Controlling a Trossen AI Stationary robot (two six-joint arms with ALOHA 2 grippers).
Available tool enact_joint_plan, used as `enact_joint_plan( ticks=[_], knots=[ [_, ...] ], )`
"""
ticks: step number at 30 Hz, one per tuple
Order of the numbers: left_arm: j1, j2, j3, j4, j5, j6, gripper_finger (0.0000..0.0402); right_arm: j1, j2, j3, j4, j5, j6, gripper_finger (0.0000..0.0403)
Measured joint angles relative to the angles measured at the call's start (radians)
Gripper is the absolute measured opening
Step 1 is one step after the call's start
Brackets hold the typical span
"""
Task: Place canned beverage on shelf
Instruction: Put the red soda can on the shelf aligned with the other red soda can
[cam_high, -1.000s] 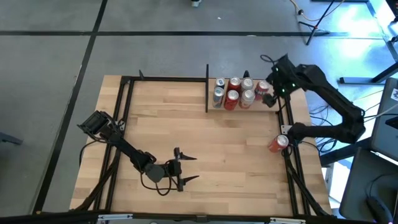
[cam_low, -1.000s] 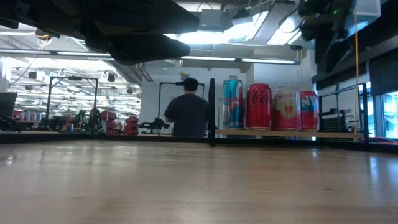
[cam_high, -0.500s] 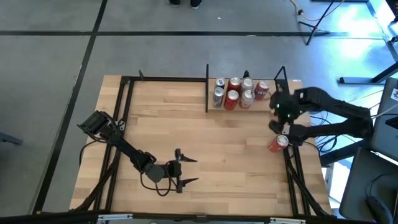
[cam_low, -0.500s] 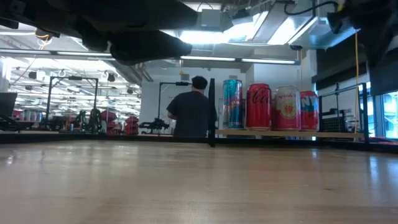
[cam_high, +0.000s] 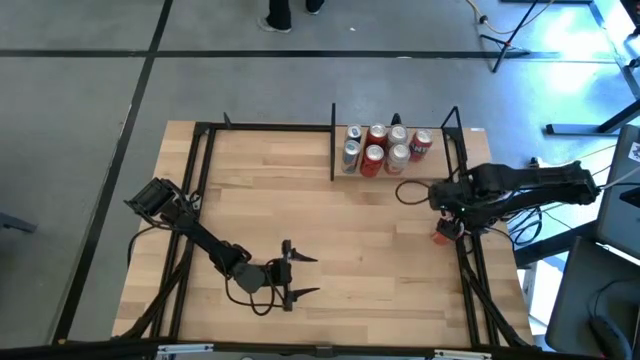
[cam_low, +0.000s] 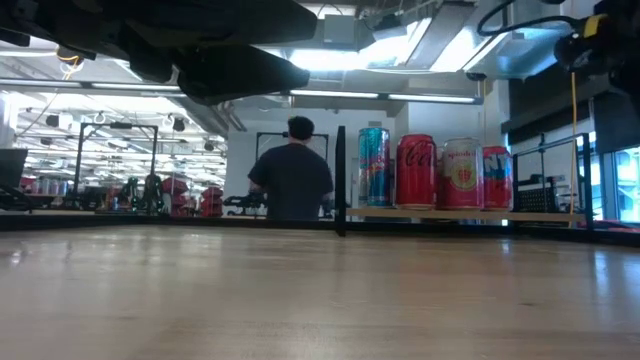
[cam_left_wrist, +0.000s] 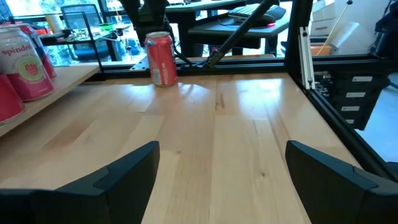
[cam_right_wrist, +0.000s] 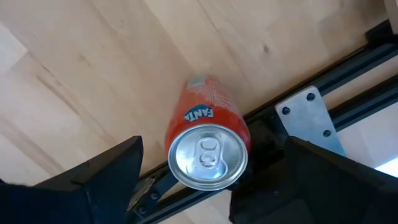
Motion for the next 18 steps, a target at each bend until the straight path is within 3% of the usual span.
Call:
enact_joint_plan(
  ticks=[9, 18],
  knots=[
    [-0.007, 0.000, 0.000, 0.000, 0.000, -0.001, 0.0331, 0.090, 0.009, -0.083, 0.023, -0.003, 0.031, 0.0374],
    [-0.007, 0.000, 0.000, 0.000, 0.000, 0.001, 0.0331, 0.110, 0.084, -0.102, 0.064, -0.024, 0.022, 0.0374]
  ],
)
